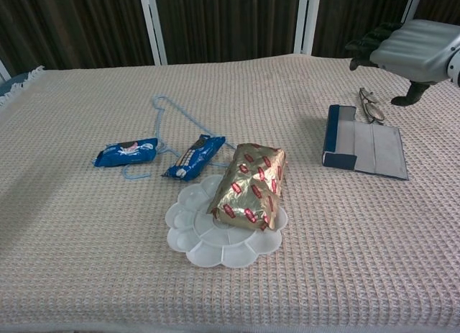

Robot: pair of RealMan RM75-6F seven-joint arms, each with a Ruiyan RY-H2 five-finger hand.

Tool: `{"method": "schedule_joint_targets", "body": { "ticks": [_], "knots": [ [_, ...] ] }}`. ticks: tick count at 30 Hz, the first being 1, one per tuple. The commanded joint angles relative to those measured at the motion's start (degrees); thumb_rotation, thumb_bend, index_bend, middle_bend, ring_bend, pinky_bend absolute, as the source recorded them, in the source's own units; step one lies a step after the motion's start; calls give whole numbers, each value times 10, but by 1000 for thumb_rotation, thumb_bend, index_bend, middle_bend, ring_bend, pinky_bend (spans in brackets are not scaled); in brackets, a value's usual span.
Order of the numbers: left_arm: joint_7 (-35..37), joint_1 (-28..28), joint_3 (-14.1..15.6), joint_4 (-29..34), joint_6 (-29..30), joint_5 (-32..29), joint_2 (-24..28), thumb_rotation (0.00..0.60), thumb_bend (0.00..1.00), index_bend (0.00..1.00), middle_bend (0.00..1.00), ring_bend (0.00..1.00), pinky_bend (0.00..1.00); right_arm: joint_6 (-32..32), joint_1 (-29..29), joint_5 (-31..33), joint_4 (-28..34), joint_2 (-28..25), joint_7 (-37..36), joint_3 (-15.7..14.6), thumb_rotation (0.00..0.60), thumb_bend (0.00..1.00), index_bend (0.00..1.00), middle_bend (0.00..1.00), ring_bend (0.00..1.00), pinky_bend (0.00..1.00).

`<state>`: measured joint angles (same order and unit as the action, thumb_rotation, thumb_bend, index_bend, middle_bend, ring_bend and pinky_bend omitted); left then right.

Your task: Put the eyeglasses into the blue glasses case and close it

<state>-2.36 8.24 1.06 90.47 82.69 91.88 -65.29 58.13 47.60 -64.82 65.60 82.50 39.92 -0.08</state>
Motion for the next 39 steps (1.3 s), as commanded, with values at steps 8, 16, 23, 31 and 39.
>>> {"method": "schedule_joint_targets", "body": {
  "ticks": [8, 16, 23, 31, 39],
  "knots": [
    [-14, 8, -4, 1, -18, -15, -6, 600, 400, 0, 0, 0, 78, -152, 60, 51, -195, 114, 47, 41, 600, 402, 218, 0, 0, 0],
    [-14, 12, -10, 0, -27, -30, -6, 600, 403, 0, 0, 0, 79, -204, 77, 40, -281, 161, 67, 34, 600, 407, 226, 0, 0, 0],
    [-18, 13, -12, 1, -28, -36, -8, 600, 406, 0, 0, 0, 79, -224, 75, 30, -318, 166, 65, 35, 600, 456, 296, 0, 0, 0],
    [-26, 14, -12, 3, -31, -37, -11, 600, 407, 0, 0, 0, 79, -250, 67, 31, -342, 176, 56, 40, 600, 504, 313, 0, 0, 0],
    [-27, 16, -14, 2, -32, -41, -13, 600, 408, 0, 0, 0, 81, -267, 65, 26, -363, 184, 36, 50, 600, 505, 326, 0, 0, 0]
  ]
}}
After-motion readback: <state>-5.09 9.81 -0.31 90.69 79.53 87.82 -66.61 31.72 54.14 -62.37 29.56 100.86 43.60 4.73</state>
